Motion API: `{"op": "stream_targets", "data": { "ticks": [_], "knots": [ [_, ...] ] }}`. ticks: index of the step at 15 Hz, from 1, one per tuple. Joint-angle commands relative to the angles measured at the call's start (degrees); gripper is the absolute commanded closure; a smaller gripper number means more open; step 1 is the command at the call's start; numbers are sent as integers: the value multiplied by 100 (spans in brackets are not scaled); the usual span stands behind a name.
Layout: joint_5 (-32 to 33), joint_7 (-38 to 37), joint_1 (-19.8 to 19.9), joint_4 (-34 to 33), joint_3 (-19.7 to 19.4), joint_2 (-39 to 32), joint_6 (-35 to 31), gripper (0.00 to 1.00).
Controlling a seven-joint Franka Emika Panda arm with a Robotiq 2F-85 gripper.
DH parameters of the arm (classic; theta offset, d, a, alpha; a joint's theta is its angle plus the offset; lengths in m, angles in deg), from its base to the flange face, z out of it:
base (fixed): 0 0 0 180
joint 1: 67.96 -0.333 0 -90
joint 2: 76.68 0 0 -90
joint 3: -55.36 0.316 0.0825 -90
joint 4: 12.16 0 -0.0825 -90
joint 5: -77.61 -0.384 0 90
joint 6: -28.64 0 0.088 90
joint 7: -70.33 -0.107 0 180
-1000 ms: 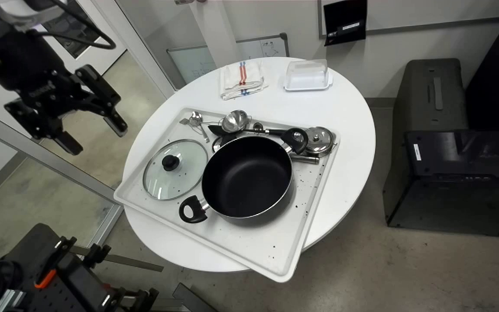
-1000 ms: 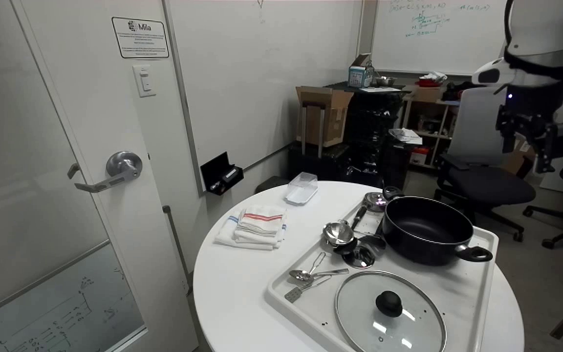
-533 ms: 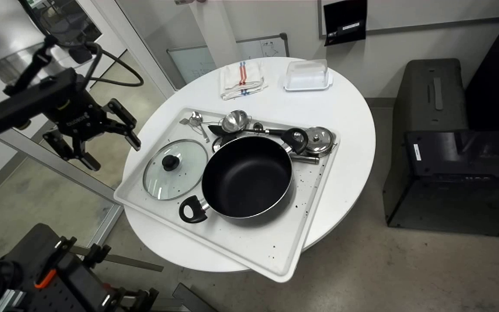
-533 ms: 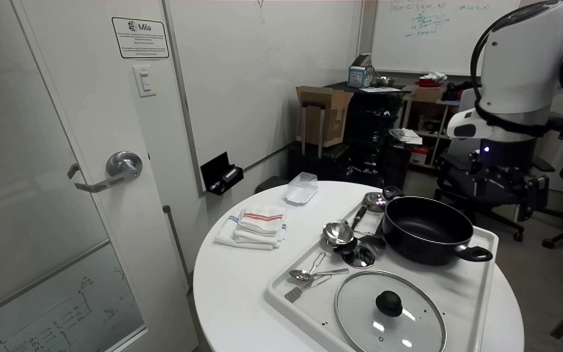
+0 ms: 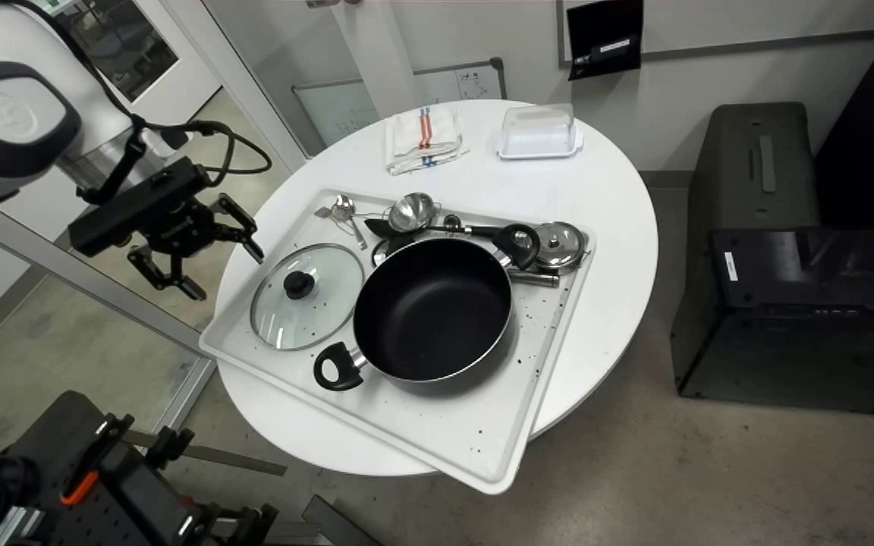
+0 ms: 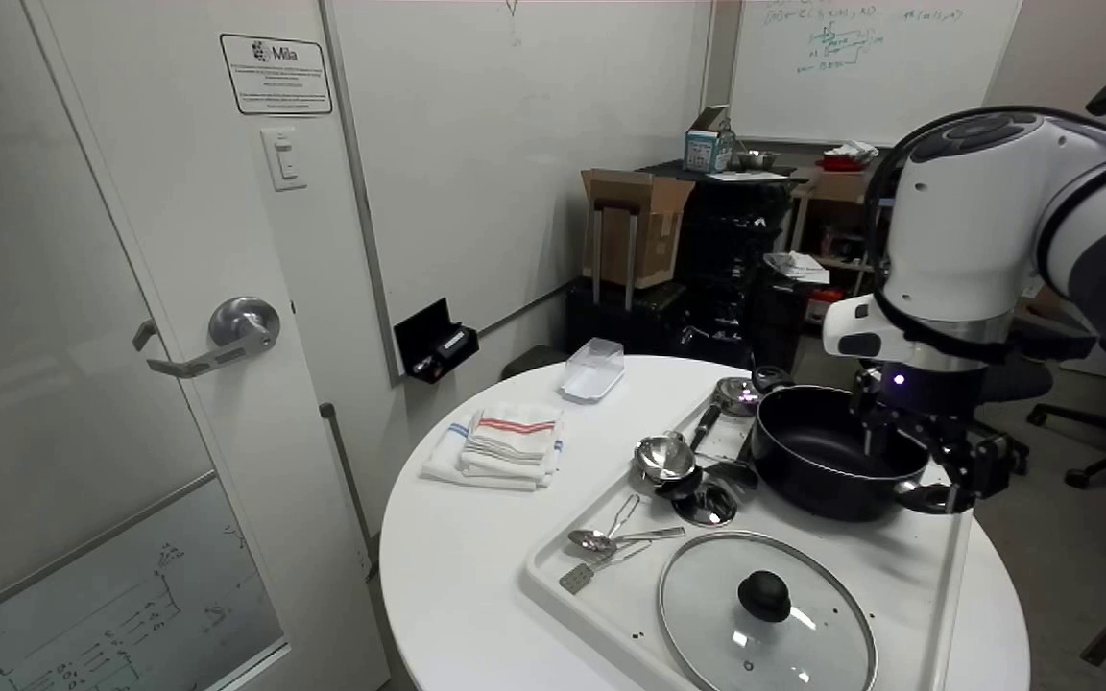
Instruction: Put the lid on the pot
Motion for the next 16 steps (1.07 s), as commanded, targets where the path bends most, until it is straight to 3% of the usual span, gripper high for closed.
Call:
{"op": "stream_targets", "data": {
  "ticks": [1,6,16],
  "knots": [
    [415,-68,-61,-445,-22,-701,-439,0],
    [769,-105,-156,-847,-90,-1408,-959,0],
    [1012,-183,-574,-1908,-233,-2641,-1182,0]
  ]
}}
